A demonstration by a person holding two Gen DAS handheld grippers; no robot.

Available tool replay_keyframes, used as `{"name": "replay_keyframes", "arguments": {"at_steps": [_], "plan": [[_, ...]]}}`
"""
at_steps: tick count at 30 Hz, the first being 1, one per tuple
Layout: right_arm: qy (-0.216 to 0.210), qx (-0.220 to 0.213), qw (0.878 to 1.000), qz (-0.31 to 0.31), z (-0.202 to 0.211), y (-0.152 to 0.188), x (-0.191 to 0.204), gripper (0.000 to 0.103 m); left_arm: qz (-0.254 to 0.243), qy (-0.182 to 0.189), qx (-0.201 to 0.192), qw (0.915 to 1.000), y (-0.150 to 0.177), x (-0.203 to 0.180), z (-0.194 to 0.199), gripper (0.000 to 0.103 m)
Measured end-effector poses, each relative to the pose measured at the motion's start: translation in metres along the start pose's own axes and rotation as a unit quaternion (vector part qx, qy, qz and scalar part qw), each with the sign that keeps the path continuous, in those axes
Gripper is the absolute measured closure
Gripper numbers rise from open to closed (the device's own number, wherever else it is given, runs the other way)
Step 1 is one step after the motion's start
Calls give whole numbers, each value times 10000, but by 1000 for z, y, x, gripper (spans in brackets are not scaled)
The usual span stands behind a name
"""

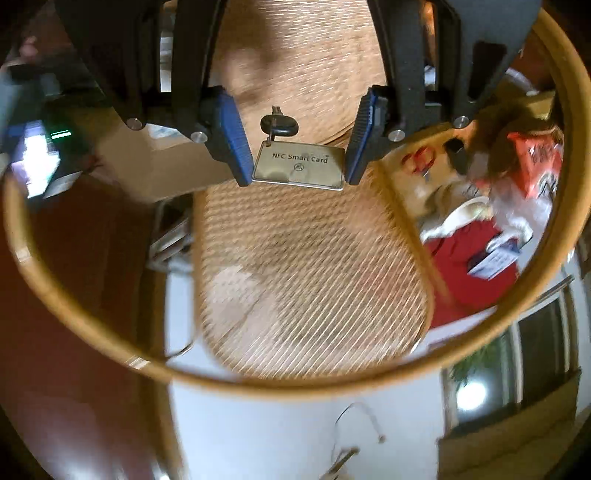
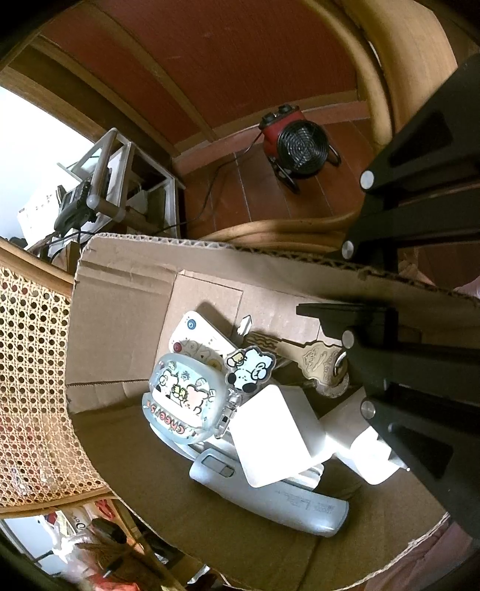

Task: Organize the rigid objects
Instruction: 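Carry the keys into the box and open the left gripper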

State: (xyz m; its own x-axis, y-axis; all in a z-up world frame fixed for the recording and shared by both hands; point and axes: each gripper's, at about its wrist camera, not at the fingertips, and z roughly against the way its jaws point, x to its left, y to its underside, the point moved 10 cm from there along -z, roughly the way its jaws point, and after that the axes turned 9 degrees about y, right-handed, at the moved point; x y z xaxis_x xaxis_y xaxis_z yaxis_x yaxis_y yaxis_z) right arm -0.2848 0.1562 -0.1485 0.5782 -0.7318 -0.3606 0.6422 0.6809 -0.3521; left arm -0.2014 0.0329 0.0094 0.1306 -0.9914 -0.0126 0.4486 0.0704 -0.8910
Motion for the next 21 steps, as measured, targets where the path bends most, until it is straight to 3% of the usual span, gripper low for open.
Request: {"name": "replay_keyframes", "arguments": {"at_steps": [2,5,14,18,21], "plan": [[4,0,10000,-7,0,0,0,94,-115,185,-118,9997,-7,-19,12,53],[21,-7,10000,-5,0,0,0,94,-261,177,-150,9994,-9,-38,19,53],[46,-19,10000,-18,-1,-1,-1,94,-239,729,504,9958,38,-77,-8,53],[78,-25,10000,2,0,-1,-2,94,-128,582,630,9962,45,-75,-16,52],[70,-21,10000,-9,0,0,-1,94,19,702,639,9955,47,-75,-17,53]]}}
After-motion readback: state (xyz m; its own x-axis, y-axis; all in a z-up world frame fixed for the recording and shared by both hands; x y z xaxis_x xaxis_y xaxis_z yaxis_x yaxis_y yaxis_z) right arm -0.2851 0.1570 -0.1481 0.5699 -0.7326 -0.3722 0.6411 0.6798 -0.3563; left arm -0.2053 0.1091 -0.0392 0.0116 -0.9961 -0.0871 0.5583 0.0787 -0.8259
